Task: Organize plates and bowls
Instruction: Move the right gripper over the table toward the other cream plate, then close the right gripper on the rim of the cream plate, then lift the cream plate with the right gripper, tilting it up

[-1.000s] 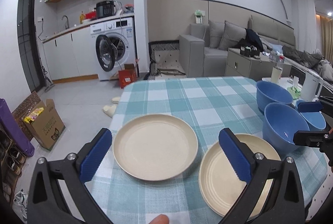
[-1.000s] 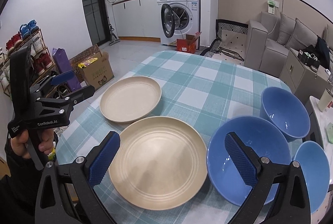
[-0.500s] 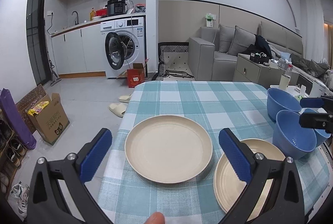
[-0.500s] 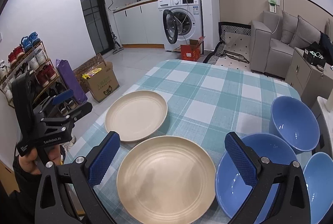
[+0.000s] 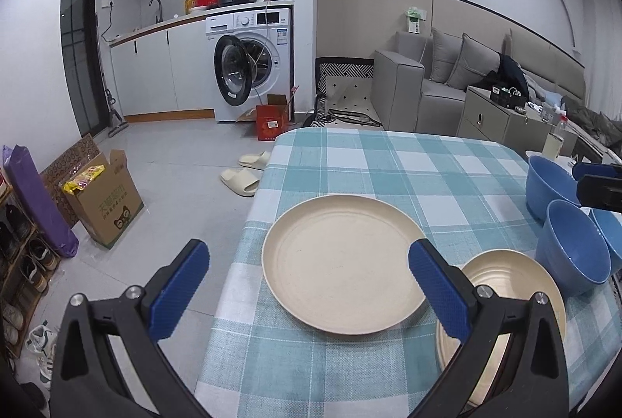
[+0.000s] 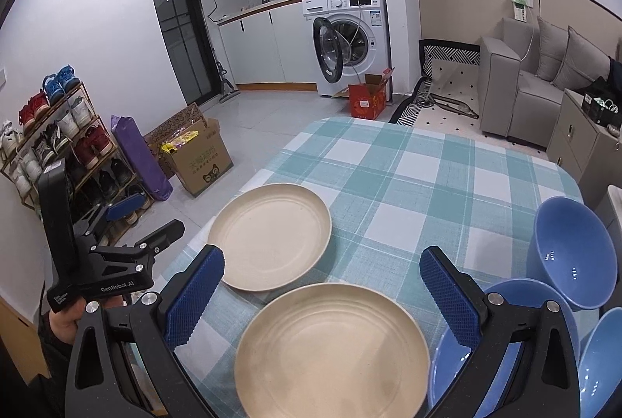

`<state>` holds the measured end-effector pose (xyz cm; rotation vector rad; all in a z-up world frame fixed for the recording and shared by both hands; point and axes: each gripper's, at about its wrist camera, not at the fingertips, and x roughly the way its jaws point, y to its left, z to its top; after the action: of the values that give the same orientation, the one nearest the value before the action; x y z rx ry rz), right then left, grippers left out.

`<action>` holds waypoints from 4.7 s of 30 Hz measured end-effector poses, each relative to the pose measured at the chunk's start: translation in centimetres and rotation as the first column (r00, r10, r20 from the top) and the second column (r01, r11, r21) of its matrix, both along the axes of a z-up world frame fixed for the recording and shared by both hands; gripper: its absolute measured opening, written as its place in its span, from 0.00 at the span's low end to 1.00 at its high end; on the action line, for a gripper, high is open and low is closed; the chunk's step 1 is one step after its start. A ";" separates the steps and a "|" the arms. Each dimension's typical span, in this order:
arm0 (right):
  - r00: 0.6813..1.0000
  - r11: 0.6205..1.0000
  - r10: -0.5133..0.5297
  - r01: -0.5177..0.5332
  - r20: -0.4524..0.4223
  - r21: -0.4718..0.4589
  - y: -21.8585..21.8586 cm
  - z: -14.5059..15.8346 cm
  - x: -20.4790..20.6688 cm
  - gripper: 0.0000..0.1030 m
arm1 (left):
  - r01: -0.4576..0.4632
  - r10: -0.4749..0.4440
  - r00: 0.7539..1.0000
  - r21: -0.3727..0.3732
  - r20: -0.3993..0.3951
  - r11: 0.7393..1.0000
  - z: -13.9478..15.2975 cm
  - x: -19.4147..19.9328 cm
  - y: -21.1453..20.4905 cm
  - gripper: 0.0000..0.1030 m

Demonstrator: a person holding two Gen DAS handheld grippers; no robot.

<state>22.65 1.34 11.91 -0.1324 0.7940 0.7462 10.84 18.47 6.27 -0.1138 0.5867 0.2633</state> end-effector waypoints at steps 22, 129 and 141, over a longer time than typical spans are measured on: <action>0.998 0.999 -0.039 0.038 -0.056 -0.023 3.5 -1.4 3.4 0.99 | -0.046 0.045 0.999 -0.025 -0.019 0.999 -2.4 1.0 2.7 1.00; 0.969 0.946 -0.021 -0.061 -0.248 -0.317 12.5 -15.8 7.0 0.21 | -0.048 -0.008 0.976 -0.252 -0.219 0.966 -10.6 4.2 5.1 0.22; 0.970 0.951 -0.021 -0.056 -0.242 -0.304 12.0 -15.1 6.9 0.21 | -0.039 -0.013 0.979 -0.247 -0.205 0.968 -9.9 4.1 4.7 0.22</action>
<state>29.56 13.36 -3.17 -0.3354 1.1444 0.6573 14.92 23.19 -3.60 -0.3376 0.8245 0.2141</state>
